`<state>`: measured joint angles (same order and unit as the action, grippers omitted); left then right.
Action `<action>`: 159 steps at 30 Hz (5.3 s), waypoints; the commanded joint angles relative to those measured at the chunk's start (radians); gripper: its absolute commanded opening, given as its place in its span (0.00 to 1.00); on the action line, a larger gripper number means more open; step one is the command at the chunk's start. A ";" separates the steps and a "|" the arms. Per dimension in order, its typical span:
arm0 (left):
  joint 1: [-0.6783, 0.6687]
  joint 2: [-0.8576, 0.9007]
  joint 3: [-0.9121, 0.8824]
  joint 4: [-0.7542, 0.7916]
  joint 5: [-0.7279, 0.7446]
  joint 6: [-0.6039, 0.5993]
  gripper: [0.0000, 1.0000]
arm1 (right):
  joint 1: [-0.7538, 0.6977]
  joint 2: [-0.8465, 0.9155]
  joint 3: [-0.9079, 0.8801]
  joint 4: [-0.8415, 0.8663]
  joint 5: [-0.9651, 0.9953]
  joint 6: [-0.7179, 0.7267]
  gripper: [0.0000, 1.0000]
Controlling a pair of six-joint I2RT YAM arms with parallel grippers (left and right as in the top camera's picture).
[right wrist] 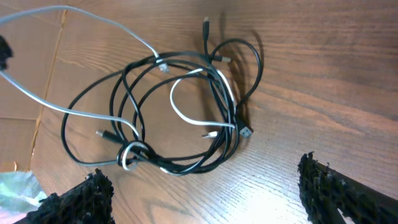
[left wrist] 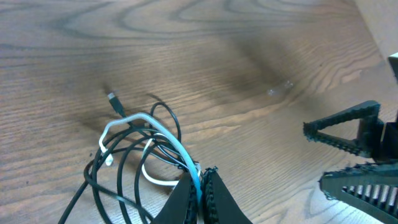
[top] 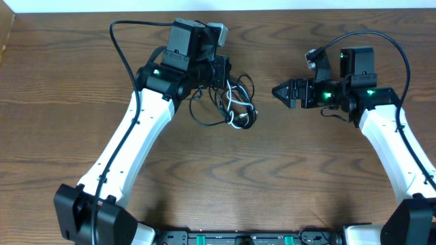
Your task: Untangle cables
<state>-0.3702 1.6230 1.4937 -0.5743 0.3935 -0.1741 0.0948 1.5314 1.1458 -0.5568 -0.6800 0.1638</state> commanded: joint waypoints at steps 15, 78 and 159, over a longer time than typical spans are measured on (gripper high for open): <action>-0.002 -0.045 0.159 -0.092 0.019 0.019 0.08 | -0.002 0.000 0.018 -0.013 -0.003 -0.015 0.94; -0.002 -0.134 0.268 -0.128 0.040 -0.156 0.07 | 0.055 0.000 0.018 0.097 -0.075 0.395 0.85; 0.190 -0.044 -0.118 -0.531 -0.336 -0.224 0.22 | 0.101 0.144 0.018 0.098 0.106 0.369 0.44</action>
<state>-0.2157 1.5970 1.4498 -1.1187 0.0471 -0.4152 0.2050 1.6821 1.1496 -0.4503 -0.5720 0.5827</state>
